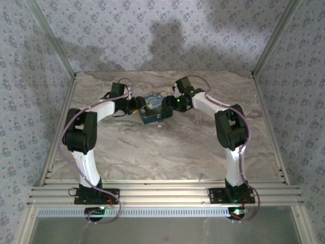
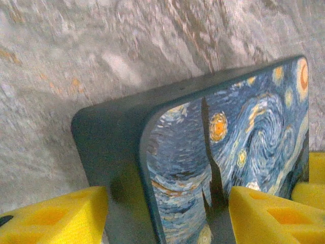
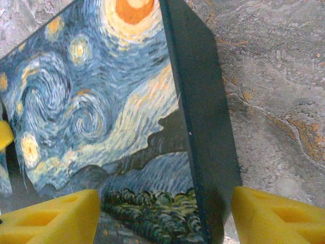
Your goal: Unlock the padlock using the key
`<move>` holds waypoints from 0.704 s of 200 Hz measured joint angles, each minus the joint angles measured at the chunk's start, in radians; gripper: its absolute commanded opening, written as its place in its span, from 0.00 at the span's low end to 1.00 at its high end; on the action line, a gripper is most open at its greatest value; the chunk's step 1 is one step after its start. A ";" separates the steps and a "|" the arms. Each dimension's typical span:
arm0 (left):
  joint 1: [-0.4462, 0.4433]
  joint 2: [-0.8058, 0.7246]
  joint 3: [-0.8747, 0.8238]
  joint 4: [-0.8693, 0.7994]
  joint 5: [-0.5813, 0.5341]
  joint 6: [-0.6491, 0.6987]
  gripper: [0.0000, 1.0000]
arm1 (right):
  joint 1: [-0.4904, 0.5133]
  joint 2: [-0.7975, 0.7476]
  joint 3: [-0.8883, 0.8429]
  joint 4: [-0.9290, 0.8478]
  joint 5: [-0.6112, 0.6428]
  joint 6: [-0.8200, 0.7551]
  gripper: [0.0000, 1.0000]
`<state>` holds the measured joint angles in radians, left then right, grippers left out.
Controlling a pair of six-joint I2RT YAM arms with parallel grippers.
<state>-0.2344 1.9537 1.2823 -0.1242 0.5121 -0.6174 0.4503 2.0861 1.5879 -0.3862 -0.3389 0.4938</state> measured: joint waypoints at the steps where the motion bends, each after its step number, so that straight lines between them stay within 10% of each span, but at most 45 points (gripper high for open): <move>1: 0.000 0.001 0.001 0.000 0.000 0.000 0.64 | 0.000 0.001 0.001 0.000 0.000 0.000 0.70; 141: 0.039 0.187 0.315 -0.096 -0.053 0.019 0.62 | 0.024 0.142 0.246 -0.058 -0.018 0.027 0.78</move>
<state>-0.1955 2.1410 1.5978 -0.2199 0.4587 -0.5987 0.4747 2.2284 1.8339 -0.4438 -0.3573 0.5205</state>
